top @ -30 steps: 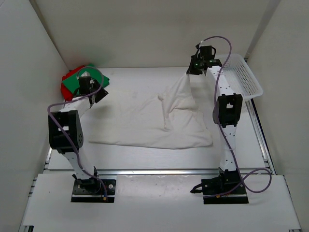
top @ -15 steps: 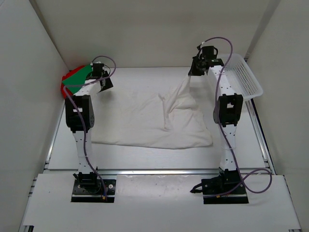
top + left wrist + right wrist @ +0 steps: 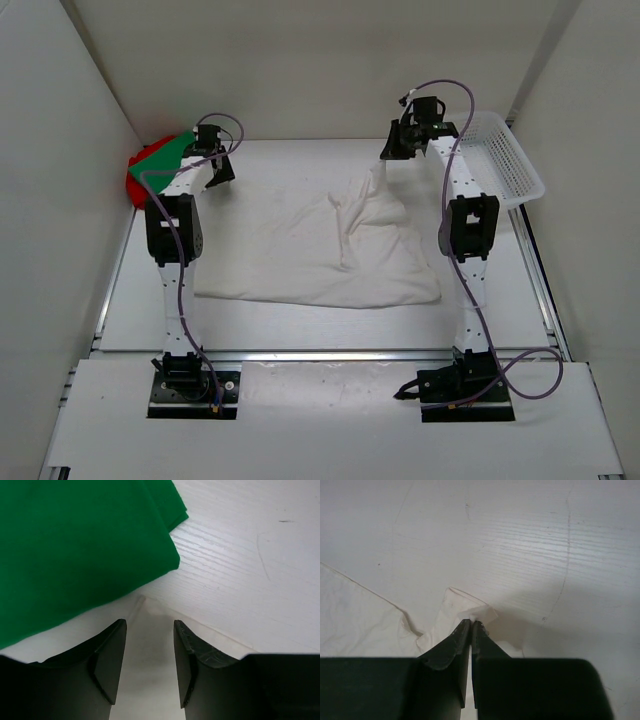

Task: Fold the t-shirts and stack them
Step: Grap the side of the flattened tshirt furthest away from the robot with both arms

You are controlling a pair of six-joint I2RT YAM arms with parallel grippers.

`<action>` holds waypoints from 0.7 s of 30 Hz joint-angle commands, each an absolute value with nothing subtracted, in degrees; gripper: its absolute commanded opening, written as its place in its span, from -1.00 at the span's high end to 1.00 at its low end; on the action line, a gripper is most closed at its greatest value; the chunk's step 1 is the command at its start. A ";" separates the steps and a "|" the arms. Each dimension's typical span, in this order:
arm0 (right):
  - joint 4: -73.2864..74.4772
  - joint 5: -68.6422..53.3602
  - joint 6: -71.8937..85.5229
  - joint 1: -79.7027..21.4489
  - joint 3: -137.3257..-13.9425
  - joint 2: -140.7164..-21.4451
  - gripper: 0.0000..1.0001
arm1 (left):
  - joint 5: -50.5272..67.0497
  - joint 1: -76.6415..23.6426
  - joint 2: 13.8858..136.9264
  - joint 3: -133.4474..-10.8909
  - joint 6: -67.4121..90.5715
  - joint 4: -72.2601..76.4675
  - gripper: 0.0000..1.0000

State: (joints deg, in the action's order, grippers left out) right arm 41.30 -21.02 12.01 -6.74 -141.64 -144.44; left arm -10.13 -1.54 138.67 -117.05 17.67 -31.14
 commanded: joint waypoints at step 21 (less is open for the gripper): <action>40.87 -28.47 13.89 -4.66 -145.02 -142.82 1.00 | -13.79 -1.40 144.40 -126.03 13.09 -35.77 0.88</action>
State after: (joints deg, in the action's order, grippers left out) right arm 41.43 -26.81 13.50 -5.58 -142.96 -144.44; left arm -10.85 -1.21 143.61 -123.79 13.10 -34.63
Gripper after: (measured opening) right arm 0.020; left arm 0.092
